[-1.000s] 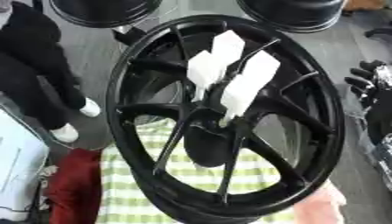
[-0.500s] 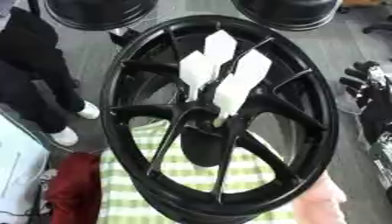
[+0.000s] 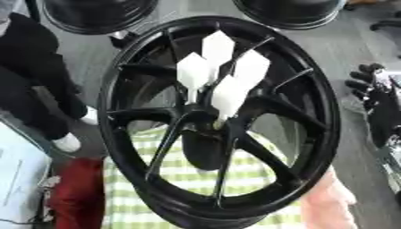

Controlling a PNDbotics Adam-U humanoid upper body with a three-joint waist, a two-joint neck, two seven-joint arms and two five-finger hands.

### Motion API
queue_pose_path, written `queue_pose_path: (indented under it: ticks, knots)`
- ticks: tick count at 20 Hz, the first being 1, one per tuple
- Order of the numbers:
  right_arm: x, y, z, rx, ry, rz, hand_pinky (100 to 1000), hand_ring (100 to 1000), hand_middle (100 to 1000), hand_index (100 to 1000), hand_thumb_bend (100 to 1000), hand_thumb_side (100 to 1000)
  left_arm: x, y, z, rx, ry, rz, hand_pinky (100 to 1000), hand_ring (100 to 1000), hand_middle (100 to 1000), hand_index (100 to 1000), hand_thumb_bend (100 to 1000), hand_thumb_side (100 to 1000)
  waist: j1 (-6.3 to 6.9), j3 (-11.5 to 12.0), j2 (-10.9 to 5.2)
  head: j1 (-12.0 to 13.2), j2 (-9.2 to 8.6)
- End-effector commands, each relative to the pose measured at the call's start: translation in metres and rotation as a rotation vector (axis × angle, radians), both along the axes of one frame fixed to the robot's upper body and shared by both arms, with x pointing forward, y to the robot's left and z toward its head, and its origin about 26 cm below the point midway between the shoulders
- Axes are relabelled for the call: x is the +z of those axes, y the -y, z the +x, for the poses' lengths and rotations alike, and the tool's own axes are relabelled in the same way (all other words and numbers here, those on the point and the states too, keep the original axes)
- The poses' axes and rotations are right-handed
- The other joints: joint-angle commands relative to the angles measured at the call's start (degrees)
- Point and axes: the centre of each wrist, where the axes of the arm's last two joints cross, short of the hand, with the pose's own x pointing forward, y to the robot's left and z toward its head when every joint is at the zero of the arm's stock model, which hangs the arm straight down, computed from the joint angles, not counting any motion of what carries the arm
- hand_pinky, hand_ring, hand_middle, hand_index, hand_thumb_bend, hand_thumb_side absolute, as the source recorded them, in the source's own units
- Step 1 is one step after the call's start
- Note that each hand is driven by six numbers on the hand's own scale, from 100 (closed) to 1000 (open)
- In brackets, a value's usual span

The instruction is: Pull the pin out of the wheel hub.

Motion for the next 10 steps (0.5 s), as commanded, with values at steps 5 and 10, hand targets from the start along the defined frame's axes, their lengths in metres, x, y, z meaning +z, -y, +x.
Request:
queue_pose_path:
  ticks: [5,10]
  knots:
    - [0.011,0.007,-0.002,0.002,0.017,-0.059,959,810,753,819,100,750,0.014,0.041,-0.001,-0.116,-0.127,0.291,727,790,797,854,309,808,0.56,0.65,-1.59,-0.73,-0.39]
    - [0.01,0.008,-0.003,0.005,0.01,-0.064,959,810,753,819,100,751,0.02,0.077,0.006,-0.206,-0.173,0.375,728,791,798,854,311,814,0.58,0.94,-1.81,-0.74,-0.45]
